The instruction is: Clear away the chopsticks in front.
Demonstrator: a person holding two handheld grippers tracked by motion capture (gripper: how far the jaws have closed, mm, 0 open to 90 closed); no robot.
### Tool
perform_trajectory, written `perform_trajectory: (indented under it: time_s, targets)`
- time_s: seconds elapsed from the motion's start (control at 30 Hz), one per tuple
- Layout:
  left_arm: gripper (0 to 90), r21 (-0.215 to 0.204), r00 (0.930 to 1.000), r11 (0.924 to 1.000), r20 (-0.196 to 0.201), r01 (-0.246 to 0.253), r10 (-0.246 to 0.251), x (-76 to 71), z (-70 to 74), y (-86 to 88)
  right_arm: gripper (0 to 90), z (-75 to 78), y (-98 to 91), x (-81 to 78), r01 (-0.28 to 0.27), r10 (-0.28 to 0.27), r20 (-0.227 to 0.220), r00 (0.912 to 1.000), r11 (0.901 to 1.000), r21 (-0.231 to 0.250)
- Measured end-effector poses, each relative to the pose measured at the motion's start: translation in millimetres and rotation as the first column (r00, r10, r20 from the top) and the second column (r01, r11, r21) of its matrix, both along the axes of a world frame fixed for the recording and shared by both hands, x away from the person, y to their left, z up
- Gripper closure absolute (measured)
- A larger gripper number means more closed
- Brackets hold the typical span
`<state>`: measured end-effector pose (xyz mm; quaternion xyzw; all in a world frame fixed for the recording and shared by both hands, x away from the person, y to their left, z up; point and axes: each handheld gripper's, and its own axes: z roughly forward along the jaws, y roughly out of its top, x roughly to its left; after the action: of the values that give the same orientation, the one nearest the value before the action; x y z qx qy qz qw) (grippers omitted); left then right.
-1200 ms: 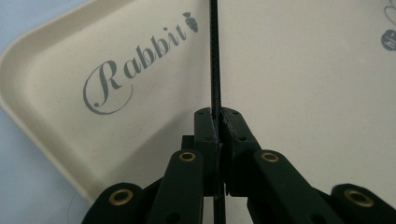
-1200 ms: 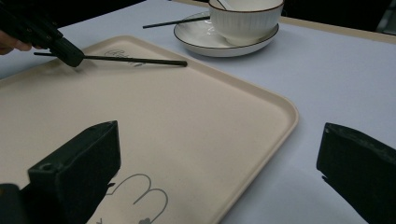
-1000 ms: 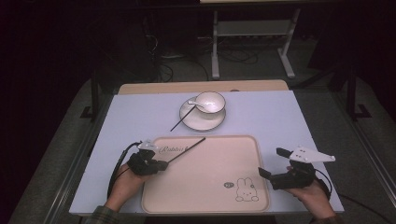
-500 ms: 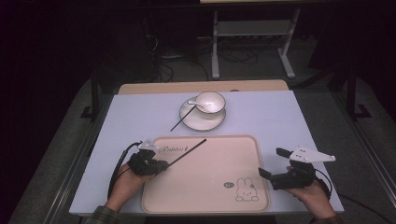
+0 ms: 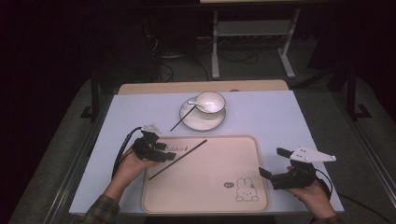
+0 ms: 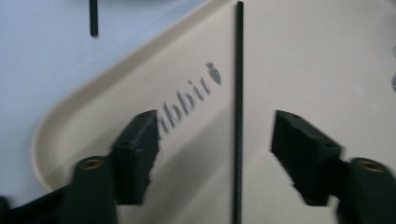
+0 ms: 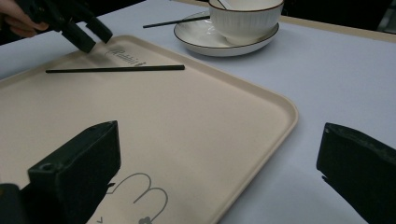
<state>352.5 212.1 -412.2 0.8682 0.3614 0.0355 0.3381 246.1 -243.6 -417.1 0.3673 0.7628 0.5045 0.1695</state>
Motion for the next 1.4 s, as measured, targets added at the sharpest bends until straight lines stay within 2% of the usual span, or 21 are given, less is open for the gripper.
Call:
perform_trajectory:
  time_s: [0.1,0.23,0.4,0.53,0.67,0.8,0.97,1.23,1.4]
  targets:
    - [20.3,0.016,0.9998,0.9999,0.021,-0.001,0.0,13.9,3.9,-6.4,0.0,-0.2,0.0,0.1,0.0,0.0,0.0,1.0,1.0,-0.001]
    - [18.1,0.008,0.9991,0.9999,0.042,0.008,-0.009,34.2,11.0,-17.0,0.0,-0.2,-0.1,0.2,0.001,-0.001,0.001,1.0,1.0,-0.001]
    - [17.2,0.031,0.9979,0.9993,0.06,0.022,-0.024,61.7,19.1,-31.9,0.0,-0.1,-0.8,0.1,0.001,-0.001,0.0,1.0,1.0,0.002]
    - [18.1,0.042,0.9965,0.9991,0.083,0.009,-0.012,83.6,21.5,-40.2,0.0,0.1,-1.5,0.3,0.0,0.0,0.0,1.0,1.0,0.004]
    - [28.8,0.018,0.9936,0.9997,0.112,-0.018,0.016,105.0,18.8,-45.0,0.0,0.0,-1.1,0.4,-0.002,0.002,0.001,1.0,1.0,0.004]
    - [42.4,0.027,0.9892,0.9985,0.14,-0.047,0.043,122.5,10.8,-51.9,0.0,0.3,-1.1,0.1,-0.003,0.003,0.001,1.0,1.0,0.006]
    - [56.4,0.029,0.9871,0.9968,0.145,-0.074,0.069,137.9,-0.4,-59.2,0.0,0.1,-1.8,0.2,-0.005,0.005,0.001,1.0,1.0,0.009]
    - [71.6,0.015,0.9883,0.995,0.118,-0.099,0.096,147.9,-12.4,-65.5,0.0,0.0,-2.0,0.7,-0.008,0.008,0.001,1.0,0.9999,0.008]
    - [78.3,0.033,0.9883,0.9934,0.11,-0.11,0.106,148.6,-17.0,-68.0,0.0,0.3,-2.5,0.2,-0.007,0.007,0.001,1.0,0.9999,0.011]
